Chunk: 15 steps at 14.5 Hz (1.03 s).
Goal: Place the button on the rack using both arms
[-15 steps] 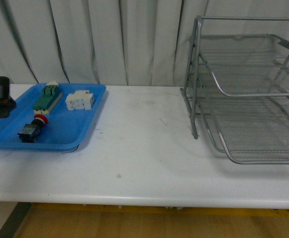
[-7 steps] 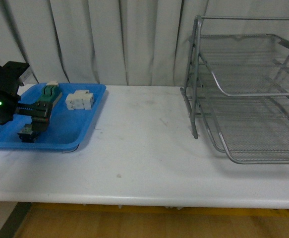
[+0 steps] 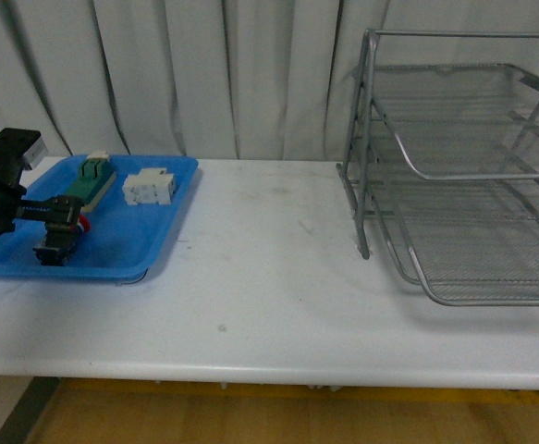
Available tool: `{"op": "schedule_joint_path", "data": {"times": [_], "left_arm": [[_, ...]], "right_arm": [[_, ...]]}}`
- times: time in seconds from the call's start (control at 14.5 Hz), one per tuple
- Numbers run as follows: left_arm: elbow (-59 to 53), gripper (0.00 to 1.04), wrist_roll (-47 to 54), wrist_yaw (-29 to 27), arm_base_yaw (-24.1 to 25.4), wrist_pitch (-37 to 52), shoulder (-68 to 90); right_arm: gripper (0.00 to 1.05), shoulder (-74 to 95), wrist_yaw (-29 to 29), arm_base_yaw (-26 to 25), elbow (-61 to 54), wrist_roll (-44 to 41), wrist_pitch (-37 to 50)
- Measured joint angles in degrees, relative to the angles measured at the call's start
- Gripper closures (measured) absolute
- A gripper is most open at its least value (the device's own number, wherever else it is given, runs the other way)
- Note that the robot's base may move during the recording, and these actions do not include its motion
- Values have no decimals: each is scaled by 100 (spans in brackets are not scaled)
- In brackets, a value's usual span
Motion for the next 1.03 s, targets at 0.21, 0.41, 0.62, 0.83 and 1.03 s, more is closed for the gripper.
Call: {"op": "schedule_joint_path", "data": {"times": [0.21,0.41,0.62,0.83,1.03], "left_arm": [[374,7,-181,114,33,-90,332],[570,7,-186,72,-24,-188,549],[586,15,-181,55,-83,-199,673],[599,63,-133,-24,-92,-321,691],[446,68,-168,52,-39,-243,527]], "right_arm": [[6,0,0,0,0,0,0],[6,0,0,0,0,0,-2],[6,0,0,0,0,0,0],[6,0,0,0,0,0,-2],[6,0,0,0,0,0,-2]]}}
